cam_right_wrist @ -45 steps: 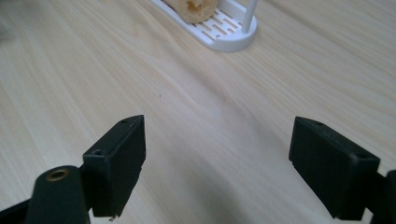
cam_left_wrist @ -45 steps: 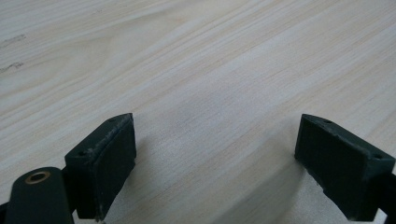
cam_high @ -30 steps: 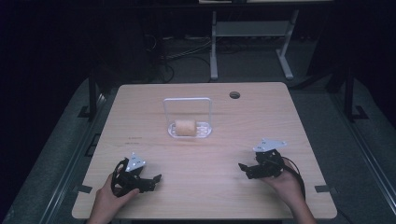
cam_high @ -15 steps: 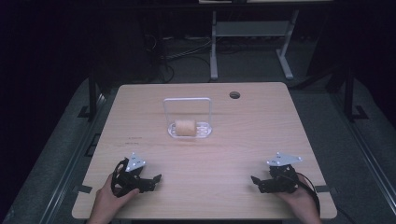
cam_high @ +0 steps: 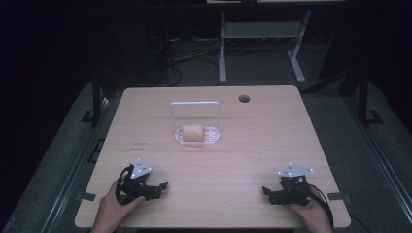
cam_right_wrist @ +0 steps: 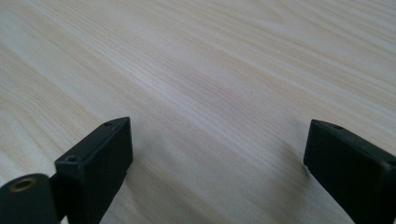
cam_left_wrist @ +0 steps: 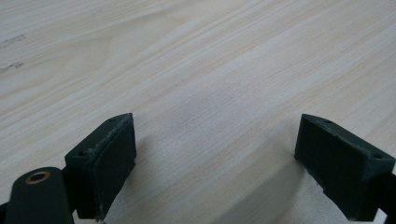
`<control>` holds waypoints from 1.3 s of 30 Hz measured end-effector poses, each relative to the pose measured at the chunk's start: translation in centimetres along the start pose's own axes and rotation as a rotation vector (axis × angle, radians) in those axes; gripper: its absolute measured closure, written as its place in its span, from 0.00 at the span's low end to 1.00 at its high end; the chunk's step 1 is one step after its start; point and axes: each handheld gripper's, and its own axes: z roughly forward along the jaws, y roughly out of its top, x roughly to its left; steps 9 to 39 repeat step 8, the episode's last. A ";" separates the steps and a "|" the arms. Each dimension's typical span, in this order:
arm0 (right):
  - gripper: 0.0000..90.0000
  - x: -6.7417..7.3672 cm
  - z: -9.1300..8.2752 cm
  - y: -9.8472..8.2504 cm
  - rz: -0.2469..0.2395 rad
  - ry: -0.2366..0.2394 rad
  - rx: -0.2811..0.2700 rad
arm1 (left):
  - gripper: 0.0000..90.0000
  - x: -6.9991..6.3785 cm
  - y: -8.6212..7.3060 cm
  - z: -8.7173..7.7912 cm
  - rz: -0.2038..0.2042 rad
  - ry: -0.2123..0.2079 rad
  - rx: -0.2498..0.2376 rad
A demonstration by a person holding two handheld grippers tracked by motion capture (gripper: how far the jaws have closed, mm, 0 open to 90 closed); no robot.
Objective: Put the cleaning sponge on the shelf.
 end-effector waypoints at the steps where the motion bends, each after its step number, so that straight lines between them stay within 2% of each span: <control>1: 0.08 0.0 0.1 0.0 0.000 0.004 -0.005 | 0.13 0.0 0.0 0.0 0.000 0.000 0.000; 4: 0.05 -0.3 0.4 -0.4 0.013 0.024 -0.034 | 0.13 0.0 0.0 0.0 0.000 0.000 0.000; 39: 0.04 -0.2 0.4 -0.3 0.013 0.026 -0.028 | 0.13 0.0 0.0 0.0 0.001 0.000 0.001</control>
